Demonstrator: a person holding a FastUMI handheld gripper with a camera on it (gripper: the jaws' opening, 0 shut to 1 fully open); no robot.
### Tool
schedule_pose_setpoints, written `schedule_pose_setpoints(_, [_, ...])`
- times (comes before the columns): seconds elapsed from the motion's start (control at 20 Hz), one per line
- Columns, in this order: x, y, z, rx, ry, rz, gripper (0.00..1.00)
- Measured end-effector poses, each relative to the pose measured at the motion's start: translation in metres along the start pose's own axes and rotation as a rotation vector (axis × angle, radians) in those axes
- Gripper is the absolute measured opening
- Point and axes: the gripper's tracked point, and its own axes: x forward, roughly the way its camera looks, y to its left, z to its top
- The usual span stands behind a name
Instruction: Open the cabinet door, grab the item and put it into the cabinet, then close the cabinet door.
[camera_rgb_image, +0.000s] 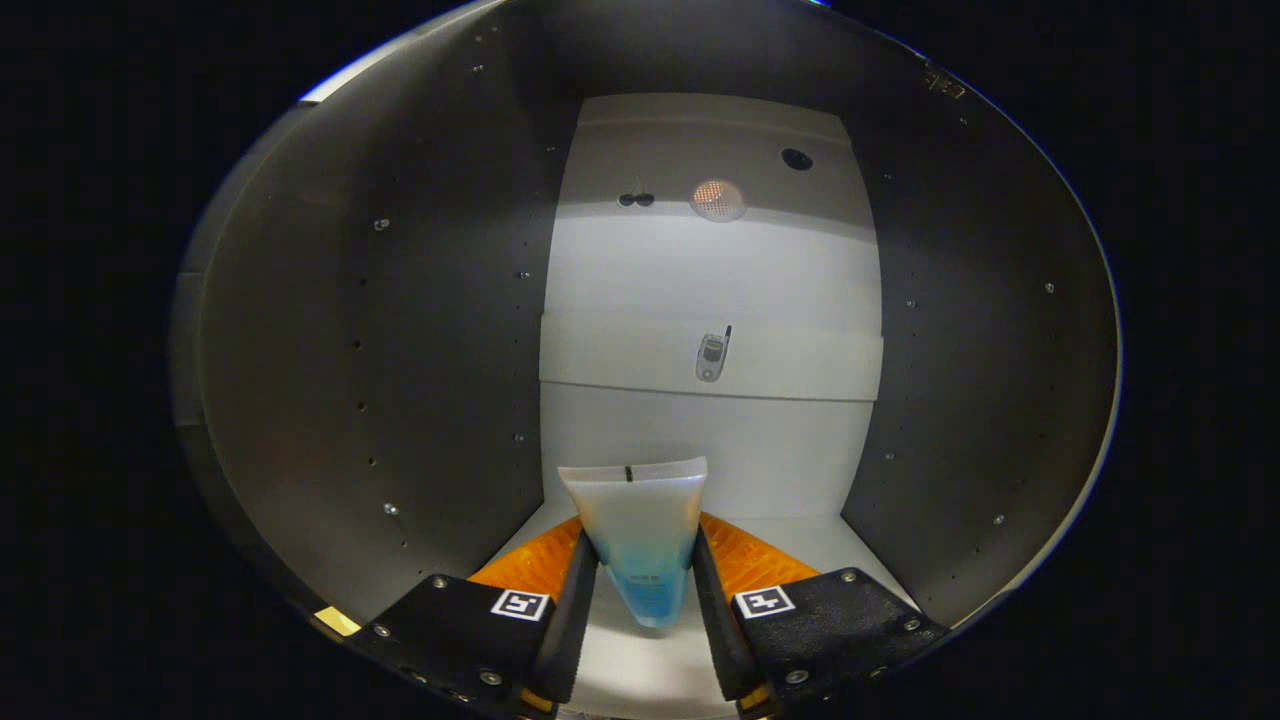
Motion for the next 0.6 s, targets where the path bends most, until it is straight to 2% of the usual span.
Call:
schedule_pose_setpoints(0.35, [0.019, -0.015, -0.028, 0.046, 0.057, -0.013, 0.53])
schedule_pose_setpoints(0.6, [0.021, -0.012, -0.048, 0.080, 0.116, 0.012, 0.54])
